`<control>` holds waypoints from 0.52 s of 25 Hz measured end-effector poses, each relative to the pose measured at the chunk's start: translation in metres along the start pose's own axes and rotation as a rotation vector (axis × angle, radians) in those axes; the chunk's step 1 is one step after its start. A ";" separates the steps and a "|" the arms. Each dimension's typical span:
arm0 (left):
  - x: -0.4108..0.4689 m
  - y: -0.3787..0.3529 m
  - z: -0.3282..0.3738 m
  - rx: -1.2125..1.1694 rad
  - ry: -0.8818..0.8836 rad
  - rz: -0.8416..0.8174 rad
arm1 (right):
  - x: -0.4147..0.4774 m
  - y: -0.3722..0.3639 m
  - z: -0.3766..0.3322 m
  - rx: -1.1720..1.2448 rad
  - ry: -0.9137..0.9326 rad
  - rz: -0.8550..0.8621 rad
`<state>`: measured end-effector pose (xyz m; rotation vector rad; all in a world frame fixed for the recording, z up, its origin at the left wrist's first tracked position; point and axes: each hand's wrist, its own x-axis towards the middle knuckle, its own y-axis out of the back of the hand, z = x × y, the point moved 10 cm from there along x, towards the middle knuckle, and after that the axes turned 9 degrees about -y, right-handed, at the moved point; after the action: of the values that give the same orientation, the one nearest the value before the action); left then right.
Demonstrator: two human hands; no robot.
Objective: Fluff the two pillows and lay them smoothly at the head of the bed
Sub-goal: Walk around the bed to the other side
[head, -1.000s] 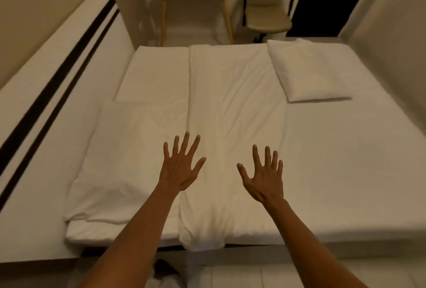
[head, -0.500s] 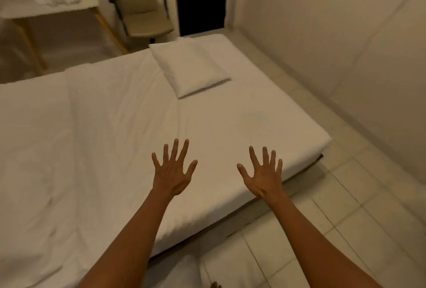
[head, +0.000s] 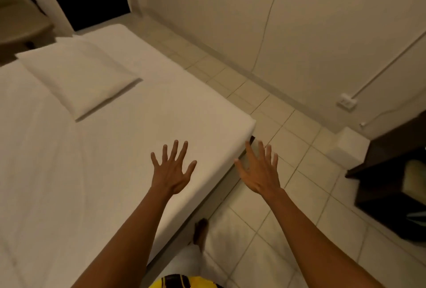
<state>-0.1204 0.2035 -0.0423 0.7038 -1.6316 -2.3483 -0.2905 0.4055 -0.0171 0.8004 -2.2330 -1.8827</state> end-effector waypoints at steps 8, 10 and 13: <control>0.184 0.020 0.142 0.105 -0.137 -0.020 | 0.151 0.067 0.125 0.127 -0.129 0.047; 0.229 0.016 0.184 0.102 -0.158 -0.027 | 0.185 0.076 0.163 0.120 -0.143 0.032; 0.282 0.009 0.256 0.076 -0.155 -0.013 | 0.235 0.099 0.221 0.081 -0.131 0.014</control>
<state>-0.4905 0.2938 -0.0384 0.5600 -1.7929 -2.4156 -0.6134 0.5024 -0.0302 0.6888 -2.3992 -1.9008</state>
